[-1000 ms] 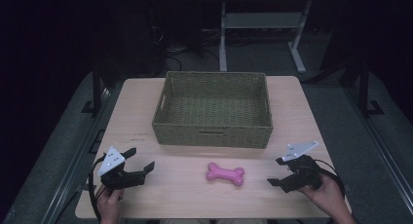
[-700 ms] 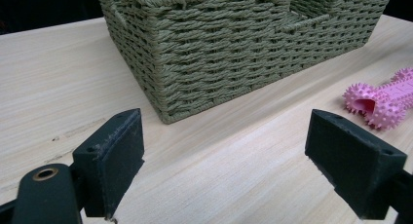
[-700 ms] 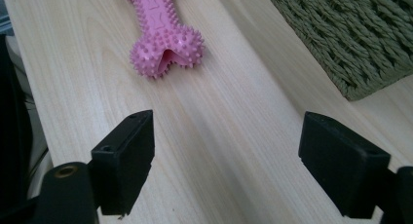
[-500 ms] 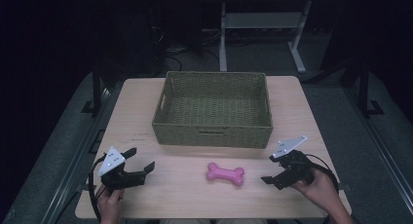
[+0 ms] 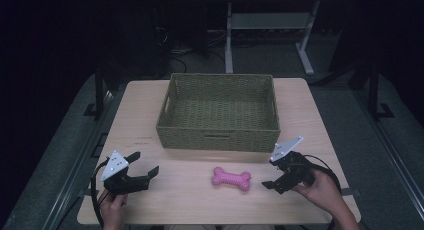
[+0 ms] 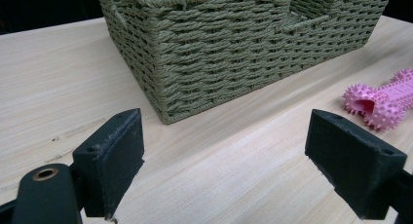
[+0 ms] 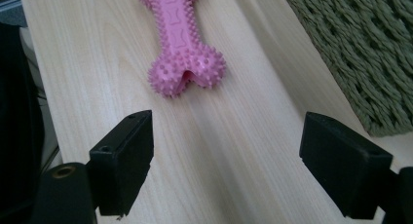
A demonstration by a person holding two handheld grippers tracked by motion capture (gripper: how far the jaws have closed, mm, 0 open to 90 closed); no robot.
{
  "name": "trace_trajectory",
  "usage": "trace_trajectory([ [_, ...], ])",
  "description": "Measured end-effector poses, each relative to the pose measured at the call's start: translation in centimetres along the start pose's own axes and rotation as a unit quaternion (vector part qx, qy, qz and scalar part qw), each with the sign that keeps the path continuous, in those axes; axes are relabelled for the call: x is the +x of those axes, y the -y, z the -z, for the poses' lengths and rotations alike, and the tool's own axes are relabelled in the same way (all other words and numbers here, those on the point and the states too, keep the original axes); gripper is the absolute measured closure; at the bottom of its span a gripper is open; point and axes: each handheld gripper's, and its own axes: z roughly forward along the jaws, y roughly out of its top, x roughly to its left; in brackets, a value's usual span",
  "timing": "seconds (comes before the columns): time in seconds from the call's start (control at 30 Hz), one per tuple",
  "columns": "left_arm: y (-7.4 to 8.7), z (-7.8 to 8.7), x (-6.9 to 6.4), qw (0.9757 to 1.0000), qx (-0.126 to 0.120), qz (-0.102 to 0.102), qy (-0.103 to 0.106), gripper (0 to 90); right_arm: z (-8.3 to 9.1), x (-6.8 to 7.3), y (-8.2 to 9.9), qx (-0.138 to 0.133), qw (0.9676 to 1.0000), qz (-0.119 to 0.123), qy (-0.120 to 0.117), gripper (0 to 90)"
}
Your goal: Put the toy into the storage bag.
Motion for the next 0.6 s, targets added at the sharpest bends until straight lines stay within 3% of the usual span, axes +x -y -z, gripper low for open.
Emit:
trace_trajectory([
  [0.4, 0.0, 0.1, 0.1, 1.0000, -0.002, 0.002, 0.000, 13.8, -0.8, 0.4, -2.1, 0.010, 0.9994, 0.027, -0.020, 19.9],
  [0.6, 0.0, 0.0, 0.1, 1.0000, -0.002, 0.002, 0.001, 13.8, -1.6, 0.7, -3.2, 0.014, 0.9984, 0.036, -0.041, 20.4],
])
